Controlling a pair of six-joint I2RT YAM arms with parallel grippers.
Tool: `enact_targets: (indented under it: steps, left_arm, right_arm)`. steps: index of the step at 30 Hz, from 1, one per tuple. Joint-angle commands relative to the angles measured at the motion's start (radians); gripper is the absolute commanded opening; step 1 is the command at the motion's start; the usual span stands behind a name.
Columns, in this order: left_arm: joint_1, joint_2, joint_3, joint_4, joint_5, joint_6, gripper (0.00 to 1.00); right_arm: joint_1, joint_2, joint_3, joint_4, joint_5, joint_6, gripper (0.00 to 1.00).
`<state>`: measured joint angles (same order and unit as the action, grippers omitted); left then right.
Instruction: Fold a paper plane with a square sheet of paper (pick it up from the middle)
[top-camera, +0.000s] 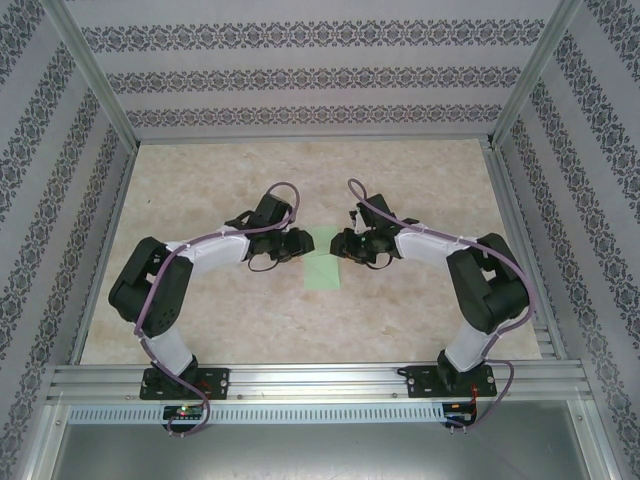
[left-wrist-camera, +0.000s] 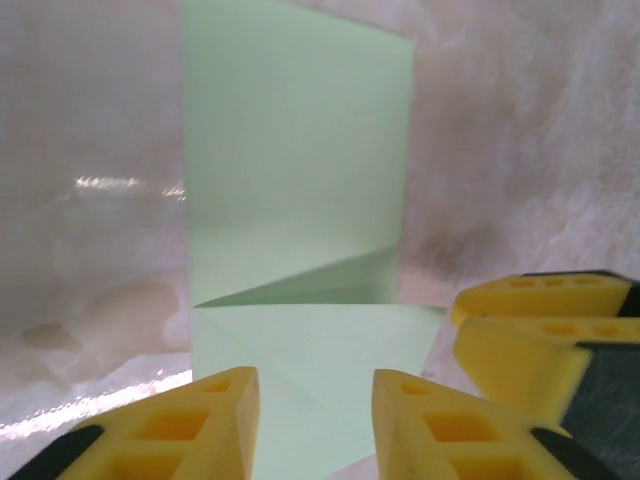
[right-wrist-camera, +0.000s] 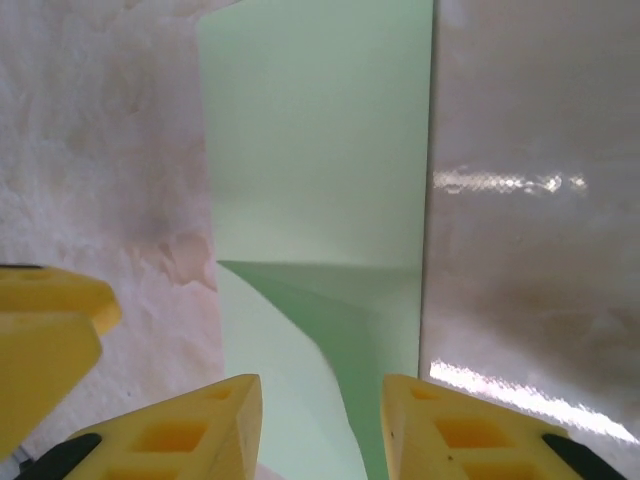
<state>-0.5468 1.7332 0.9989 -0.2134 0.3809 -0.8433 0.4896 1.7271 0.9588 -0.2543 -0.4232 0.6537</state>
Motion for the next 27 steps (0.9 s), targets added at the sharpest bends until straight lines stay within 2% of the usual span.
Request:
enact_targets:
  steps: [1,5,9,12,27]
  left_arm:
    - [-0.013,0.004,-0.059,0.116,0.035,-0.083,0.38]
    - [-0.016,0.023,-0.087,0.188,0.079,-0.118,0.39]
    - [-0.015,0.035,-0.097,0.201,0.086,-0.125,0.4]
    - [-0.015,0.045,-0.099,0.207,0.094,-0.124,0.4]
    - [-0.028,0.13,-0.049,0.287,0.188,-0.103,0.43]
  right_arm:
    - [-0.003,0.035,0.038,0.004,-0.035,-0.047,0.36]
    - [-0.007,0.073,0.059,0.016,-0.076,-0.076,0.31]
    - [-0.016,0.091,0.055,0.038,-0.099,-0.071,0.17]
    - [-0.027,0.085,0.034,0.06,-0.085,-0.053,0.1]
    - [-0.052,0.072,-0.013,0.1,-0.087,-0.023,0.09]
